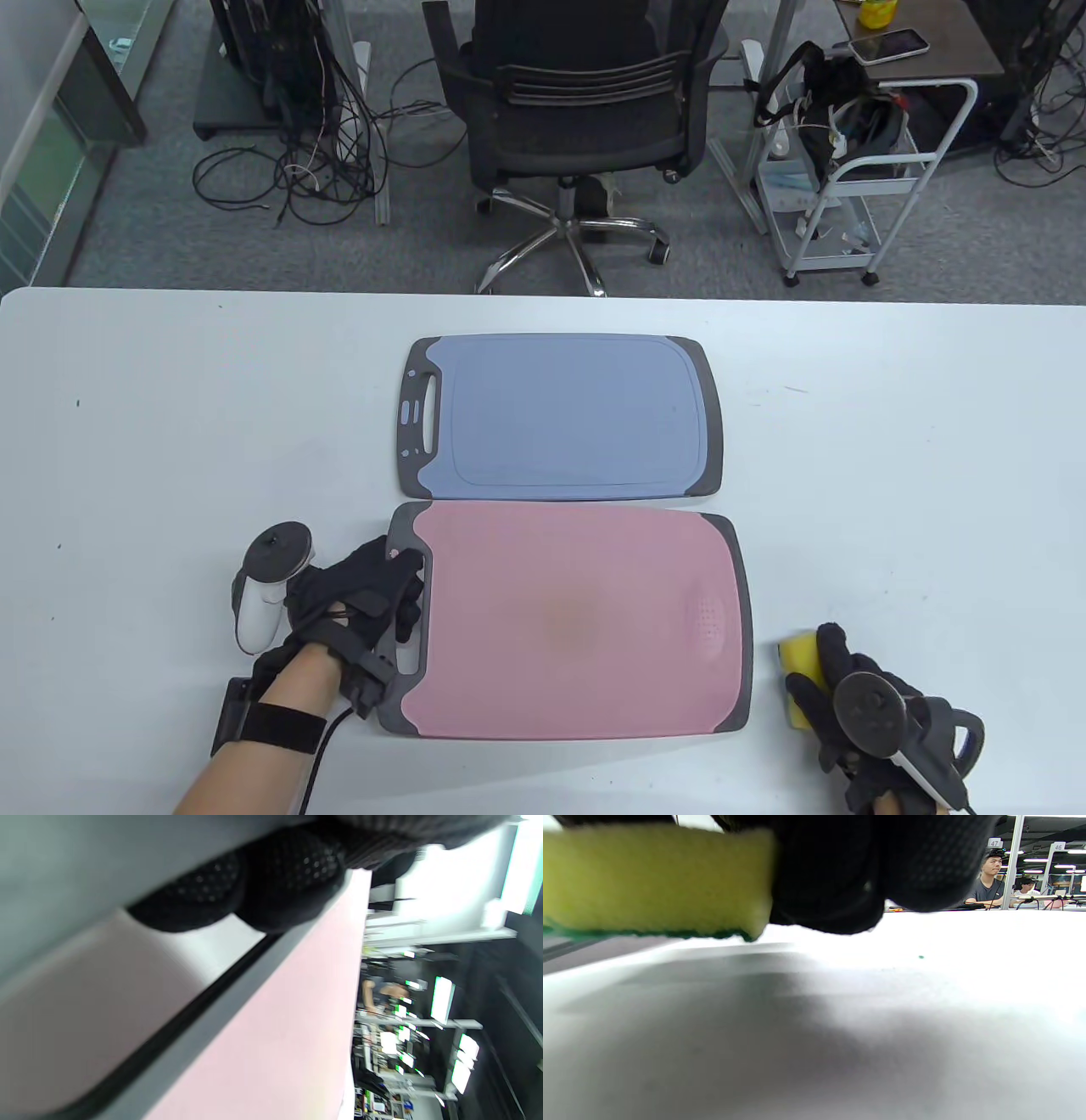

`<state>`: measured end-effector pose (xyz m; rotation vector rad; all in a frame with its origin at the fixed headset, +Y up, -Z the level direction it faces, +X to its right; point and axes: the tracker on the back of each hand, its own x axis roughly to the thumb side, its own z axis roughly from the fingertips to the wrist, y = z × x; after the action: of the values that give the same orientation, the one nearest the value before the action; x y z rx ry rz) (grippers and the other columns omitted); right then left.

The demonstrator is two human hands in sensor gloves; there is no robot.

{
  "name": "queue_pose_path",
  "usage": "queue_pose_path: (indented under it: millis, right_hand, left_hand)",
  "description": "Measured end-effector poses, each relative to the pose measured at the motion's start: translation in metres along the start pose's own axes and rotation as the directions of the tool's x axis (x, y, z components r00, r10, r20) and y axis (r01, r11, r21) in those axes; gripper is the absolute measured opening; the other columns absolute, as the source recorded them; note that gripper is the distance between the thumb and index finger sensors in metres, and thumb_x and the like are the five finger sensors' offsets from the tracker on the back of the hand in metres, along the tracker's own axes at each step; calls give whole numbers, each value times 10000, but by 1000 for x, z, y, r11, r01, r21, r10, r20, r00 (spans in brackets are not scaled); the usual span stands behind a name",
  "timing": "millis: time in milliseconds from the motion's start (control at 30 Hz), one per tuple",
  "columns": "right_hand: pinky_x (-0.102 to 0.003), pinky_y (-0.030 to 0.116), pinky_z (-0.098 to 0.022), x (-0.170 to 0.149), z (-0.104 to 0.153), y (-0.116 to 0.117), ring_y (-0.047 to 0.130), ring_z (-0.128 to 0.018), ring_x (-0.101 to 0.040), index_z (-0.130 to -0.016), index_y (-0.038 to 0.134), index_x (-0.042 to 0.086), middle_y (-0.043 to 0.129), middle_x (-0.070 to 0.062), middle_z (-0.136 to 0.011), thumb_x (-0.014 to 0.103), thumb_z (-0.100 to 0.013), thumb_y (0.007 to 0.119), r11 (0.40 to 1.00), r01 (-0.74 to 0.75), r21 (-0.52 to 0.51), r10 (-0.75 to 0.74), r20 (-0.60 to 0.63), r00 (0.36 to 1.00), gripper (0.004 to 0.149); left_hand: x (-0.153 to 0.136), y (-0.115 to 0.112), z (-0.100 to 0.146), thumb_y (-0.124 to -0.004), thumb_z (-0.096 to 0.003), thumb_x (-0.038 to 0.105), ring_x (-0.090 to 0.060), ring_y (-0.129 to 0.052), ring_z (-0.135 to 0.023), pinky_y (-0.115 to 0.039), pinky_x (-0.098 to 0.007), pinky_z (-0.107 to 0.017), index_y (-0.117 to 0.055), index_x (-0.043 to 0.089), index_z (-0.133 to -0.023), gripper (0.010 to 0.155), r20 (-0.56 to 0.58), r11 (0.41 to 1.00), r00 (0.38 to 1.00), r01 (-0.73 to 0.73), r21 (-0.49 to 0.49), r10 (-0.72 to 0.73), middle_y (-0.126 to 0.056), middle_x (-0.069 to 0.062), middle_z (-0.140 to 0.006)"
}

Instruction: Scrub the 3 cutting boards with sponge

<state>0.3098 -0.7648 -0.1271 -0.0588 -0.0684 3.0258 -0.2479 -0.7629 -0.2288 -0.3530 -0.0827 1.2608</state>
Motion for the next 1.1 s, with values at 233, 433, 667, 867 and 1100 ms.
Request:
queue_pose_path:
  millis: [233,433,667,867,1100]
  right_hand:
    - [-400,842,-380,-7,2,-7,954,-398,-155,-1016,687,133,916,-57,-638,596,-434,755,996,82,-28,-83,-36,996,747]
    - [-403,841,-382,-9,1,-12,953,-401,-157,-1017,687,130,915,-60,-639,595,-439,751,988,143,-49,-146,-46,988,745]
    - [-407,840,-384,-13,3,-10,954,-404,-162,-1018,686,126,914,-63,-643,592,-442,751,988,150,-36,-153,-77,985,744]
    - [-404,840,-386,-17,6,-14,953,-407,-158,-1018,685,129,913,-58,-644,594,-442,748,987,153,-54,-158,-99,982,743]
    - [-410,838,-388,-11,-5,-19,954,-412,-166,-1021,683,119,911,-65,-649,590,-450,751,979,183,-87,-191,-101,976,743]
  left_hand:
    - [66,9,48,-792,-536,458,-127,-1034,-578,-953,-394,-497,-676,277,-962,478,603,915,703,186,358,-378,-907,44,-787]
    - [60,-7,57,-935,-447,364,-249,-996,-845,-771,-558,-686,-840,280,-826,399,579,742,559,658,125,-593,-967,35,-811]
    - [29,-61,63,-858,-506,296,-226,-876,-950,-704,-550,-725,-690,271,-848,382,554,312,75,884,348,-829,-835,43,-877]
    - [14,-81,65,-818,-530,351,-196,-863,-945,-711,-514,-745,-638,289,-863,383,491,145,-120,872,468,-863,-803,65,-883]
    - [6,-80,71,-849,-524,424,-190,-890,-885,-705,-517,-749,-668,296,-868,409,617,362,-39,780,511,-786,-843,76,-835]
